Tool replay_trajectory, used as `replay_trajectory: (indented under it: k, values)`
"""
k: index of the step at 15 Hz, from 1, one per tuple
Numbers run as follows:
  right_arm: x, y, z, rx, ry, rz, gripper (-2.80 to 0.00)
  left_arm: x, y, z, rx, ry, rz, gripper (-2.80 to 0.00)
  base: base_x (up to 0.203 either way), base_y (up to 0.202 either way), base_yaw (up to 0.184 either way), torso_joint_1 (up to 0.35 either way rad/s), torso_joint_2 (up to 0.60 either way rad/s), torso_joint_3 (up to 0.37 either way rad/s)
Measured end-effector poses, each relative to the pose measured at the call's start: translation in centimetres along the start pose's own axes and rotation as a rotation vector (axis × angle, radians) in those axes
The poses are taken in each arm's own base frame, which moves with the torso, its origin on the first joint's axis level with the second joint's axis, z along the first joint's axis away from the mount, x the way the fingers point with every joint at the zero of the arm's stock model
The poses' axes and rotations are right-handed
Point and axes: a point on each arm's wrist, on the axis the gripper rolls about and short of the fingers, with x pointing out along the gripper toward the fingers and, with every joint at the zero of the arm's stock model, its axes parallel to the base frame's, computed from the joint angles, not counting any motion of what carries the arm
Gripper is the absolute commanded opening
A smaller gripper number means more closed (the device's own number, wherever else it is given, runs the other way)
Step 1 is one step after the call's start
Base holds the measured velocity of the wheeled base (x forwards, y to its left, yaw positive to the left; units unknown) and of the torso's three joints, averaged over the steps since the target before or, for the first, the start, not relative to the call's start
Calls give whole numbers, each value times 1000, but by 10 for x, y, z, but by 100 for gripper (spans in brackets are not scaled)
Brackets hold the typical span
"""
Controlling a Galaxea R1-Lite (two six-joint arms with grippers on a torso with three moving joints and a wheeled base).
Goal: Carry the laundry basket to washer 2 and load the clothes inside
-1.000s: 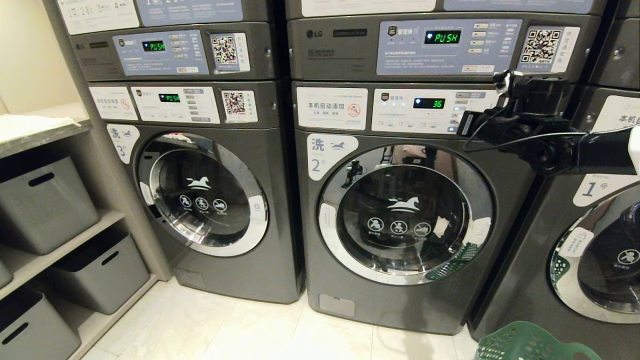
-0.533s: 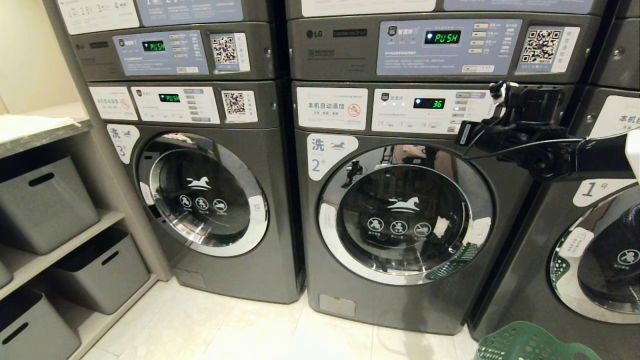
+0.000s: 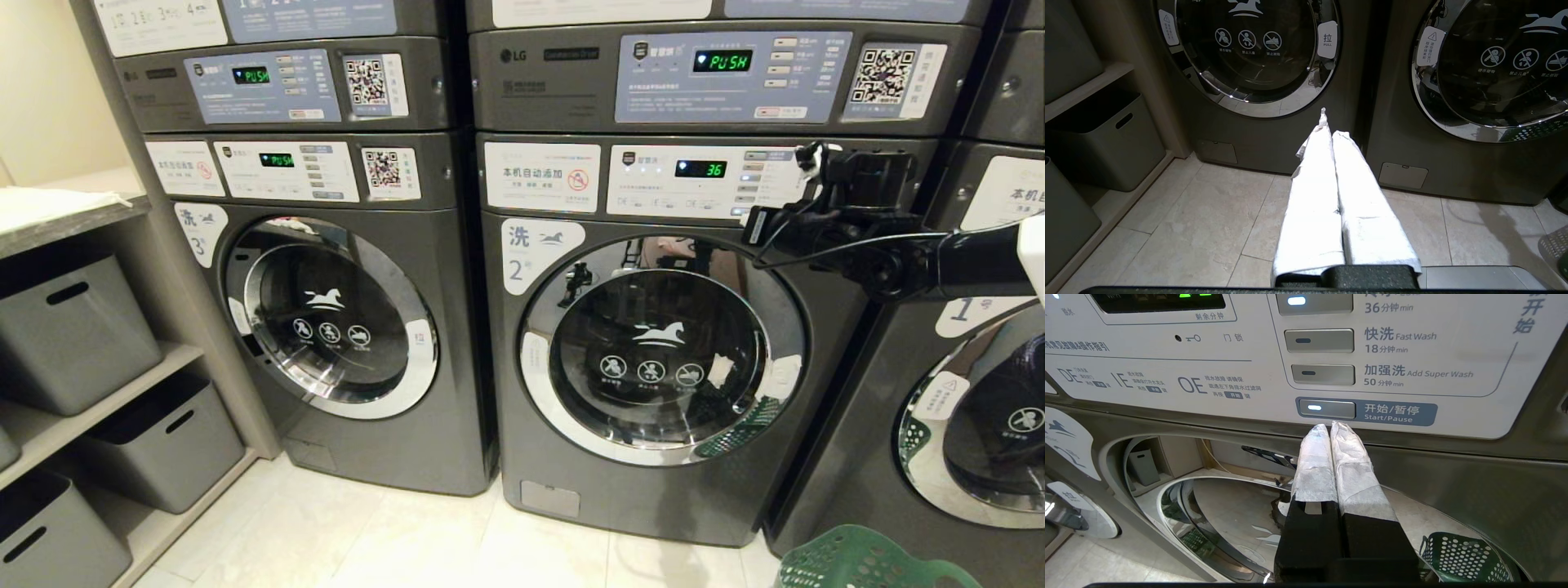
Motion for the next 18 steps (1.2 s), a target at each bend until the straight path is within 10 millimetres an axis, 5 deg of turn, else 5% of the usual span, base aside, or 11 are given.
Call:
replay_trajectory:
  k: [18]
  values:
    - [14,0,2,-13,-40,3,-280,0,0,0,0,0,0,-280,0,0,0,0,0,0]
